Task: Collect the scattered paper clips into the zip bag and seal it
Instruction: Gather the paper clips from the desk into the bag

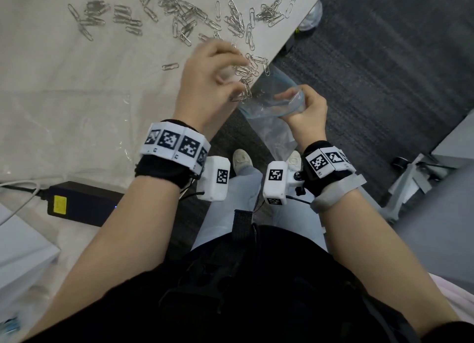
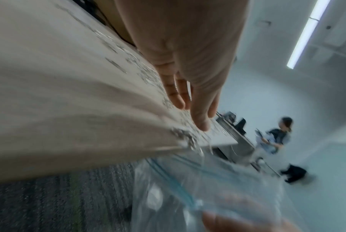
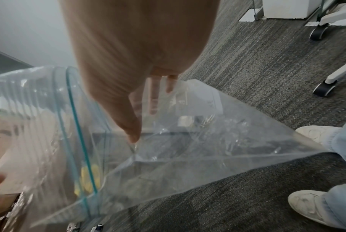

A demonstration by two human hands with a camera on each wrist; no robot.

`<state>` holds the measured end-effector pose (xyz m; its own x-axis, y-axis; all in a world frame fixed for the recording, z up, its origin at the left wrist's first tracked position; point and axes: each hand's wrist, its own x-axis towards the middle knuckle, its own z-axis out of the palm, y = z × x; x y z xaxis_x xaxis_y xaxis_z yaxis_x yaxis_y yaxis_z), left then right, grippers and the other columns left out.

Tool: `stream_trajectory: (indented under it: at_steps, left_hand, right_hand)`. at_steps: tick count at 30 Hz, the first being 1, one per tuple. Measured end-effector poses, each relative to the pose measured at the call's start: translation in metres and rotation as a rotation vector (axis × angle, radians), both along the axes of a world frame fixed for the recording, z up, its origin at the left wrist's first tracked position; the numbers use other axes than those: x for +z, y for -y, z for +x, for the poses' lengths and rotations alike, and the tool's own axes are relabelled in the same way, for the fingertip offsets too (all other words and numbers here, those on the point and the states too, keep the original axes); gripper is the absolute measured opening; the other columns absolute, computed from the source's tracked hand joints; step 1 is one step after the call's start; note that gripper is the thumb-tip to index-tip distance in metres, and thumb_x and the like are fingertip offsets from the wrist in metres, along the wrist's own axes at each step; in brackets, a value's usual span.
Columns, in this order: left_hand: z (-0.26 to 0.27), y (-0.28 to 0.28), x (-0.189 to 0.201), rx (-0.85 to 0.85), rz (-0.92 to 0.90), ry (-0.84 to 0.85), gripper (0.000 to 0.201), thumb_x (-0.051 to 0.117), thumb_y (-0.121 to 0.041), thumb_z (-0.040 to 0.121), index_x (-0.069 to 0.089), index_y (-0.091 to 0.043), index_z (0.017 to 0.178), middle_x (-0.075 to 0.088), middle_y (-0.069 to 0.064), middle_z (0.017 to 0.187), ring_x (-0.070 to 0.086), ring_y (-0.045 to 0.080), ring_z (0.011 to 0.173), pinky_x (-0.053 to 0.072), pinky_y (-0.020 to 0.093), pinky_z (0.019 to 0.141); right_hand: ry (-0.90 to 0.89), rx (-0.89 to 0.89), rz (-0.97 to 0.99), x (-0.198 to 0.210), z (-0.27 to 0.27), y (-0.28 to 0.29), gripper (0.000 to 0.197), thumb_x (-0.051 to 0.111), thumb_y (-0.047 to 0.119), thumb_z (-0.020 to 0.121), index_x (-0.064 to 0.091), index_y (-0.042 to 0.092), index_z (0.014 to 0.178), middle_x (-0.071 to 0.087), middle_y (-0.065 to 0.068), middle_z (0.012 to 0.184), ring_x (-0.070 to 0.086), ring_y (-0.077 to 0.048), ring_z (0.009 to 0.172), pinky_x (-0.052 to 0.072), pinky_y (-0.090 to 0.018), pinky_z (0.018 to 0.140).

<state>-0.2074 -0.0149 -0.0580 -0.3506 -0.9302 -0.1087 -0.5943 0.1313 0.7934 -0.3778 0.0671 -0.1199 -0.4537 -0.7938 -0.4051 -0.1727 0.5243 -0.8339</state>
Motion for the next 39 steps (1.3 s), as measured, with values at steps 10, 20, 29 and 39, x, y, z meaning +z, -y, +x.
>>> stream_trajectory:
  at_steps: [10, 20, 29, 39]
  left_hand:
    - [0.059, 0.006, 0.002, 0.237, 0.116, 0.382, 0.09, 0.084, -0.051, 0.05, 0.051, -0.021, 0.128, 0.035, 0.008, 0.133, 0.03, 0.021, 0.121, 0.024, 0.016, 0.1]
    - [0.015, -0.001, -0.011, 0.057, 0.061, 0.145, 0.062, 0.083, -0.032, 0.061, 0.062, -0.013, 0.115, 0.047, -0.003, 0.107, 0.049, 0.01, 0.094, 0.047, 0.016, 0.08]
    - [-0.01, -0.004, -0.017, -0.021, 0.01, 0.068, 0.035, 0.079, -0.016, 0.067, 0.069, -0.01, 0.1, 0.057, 0.003, 0.098, 0.051, 0.009, 0.079, 0.042, 0.006, 0.067]
    - [-0.015, 0.006, -0.001, -0.165, -0.089, 0.218, 0.059, 0.074, -0.033, 0.068, 0.056, -0.029, 0.124, 0.041, -0.003, 0.14, 0.031, 0.017, 0.121, 0.029, 0.026, 0.101]
  right_hand:
    - [0.056, 0.001, -0.043, 0.001, -0.003, 0.003, 0.033, 0.076, -0.001, 0.064, 0.062, 0.028, 0.068, 0.071, 0.001, 0.08, 0.065, -0.008, 0.074, 0.053, -0.025, 0.07]
    - [0.062, -0.004, -0.04, -0.001, -0.002, 0.004, 0.031, 0.079, 0.003, 0.063, 0.063, 0.029, 0.066, 0.073, -0.009, 0.084, 0.065, -0.017, 0.077, 0.054, -0.033, 0.073]
    - [0.074, -0.005, -0.052, -0.001, -0.003, 0.005, 0.028, 0.08, 0.005, 0.062, 0.064, 0.029, 0.067, 0.072, -0.001, 0.079, 0.066, -0.016, 0.077, 0.055, -0.038, 0.076]
    - [0.09, -0.007, -0.027, 0.0, -0.004, 0.007, 0.032, 0.079, 0.001, 0.063, 0.063, 0.029, 0.065, 0.073, -0.003, 0.079, 0.068, -0.02, 0.078, 0.057, -0.04, 0.076]
